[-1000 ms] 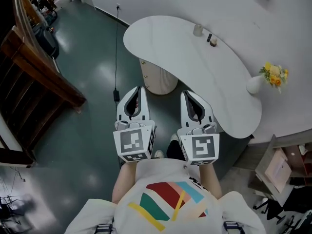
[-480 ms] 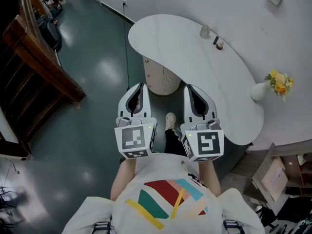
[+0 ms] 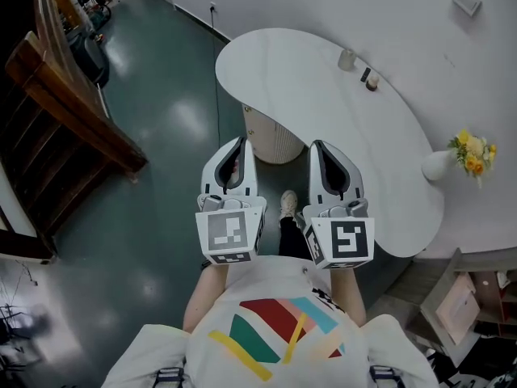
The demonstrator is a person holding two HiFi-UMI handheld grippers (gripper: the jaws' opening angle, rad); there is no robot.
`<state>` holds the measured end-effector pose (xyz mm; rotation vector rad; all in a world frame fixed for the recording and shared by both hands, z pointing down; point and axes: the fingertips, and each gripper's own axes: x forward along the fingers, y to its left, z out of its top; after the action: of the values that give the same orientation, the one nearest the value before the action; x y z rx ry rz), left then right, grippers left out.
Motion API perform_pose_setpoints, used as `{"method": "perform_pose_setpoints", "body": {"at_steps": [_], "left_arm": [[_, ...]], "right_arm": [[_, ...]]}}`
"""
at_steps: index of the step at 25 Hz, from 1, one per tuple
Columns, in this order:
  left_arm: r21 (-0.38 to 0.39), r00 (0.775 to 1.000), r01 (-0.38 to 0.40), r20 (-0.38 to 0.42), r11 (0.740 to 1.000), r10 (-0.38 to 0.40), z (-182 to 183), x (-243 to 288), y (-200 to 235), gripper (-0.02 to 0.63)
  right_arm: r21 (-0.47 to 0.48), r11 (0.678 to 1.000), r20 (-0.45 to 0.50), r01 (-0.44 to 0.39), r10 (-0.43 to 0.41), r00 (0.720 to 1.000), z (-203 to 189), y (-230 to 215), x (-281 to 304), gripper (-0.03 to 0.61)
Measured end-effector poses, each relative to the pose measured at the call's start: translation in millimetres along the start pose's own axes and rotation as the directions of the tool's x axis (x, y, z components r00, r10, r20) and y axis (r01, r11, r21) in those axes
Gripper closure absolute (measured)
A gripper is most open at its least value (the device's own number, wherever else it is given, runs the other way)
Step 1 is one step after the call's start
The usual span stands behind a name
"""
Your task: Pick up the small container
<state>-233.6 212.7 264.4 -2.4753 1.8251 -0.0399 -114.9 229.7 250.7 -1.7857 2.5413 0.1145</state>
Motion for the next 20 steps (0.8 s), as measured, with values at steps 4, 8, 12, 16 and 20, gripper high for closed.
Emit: {"method": "perform_pose_setpoints", "body": {"at_steps": [4,8,12,16,20], "left_arm": [[0.003,1.000,-0.012,0.013,1.000,0.012,0,22,1,0.595],[0.003,1.000,-0.019,0.022,1.000,0.019,-1,47,5,0.595],[0.011,1.000,-0.013,0.012,1.000,0.013,-7,85,7,0.595],[0.005,1.000,-0.002,0.018,1.000,0.002,-4,127,9,0.595],[0.009,1.000,0.014,-0.006,1.000,-0.014,-6,173,6,0.595]], "right_arm": [[0.006,1.000,-0.002,-0.002,0.002,1.000,-7,-14,17,0.568],[0.020,1.000,0.011,0.002,-0.002,1.000,-9,-30,36,0.568],[0.022,1.000,0.003,0.012,-0.012,1.000,-15,-49,67,0.568],[0.011,1.000,0.002,0.022,-0.022,1.000,-15,-73,99,0.568],[0.012,0.999,-0.017,0.033,-0.033,0.999,-18,-103,132,0.568]]}}
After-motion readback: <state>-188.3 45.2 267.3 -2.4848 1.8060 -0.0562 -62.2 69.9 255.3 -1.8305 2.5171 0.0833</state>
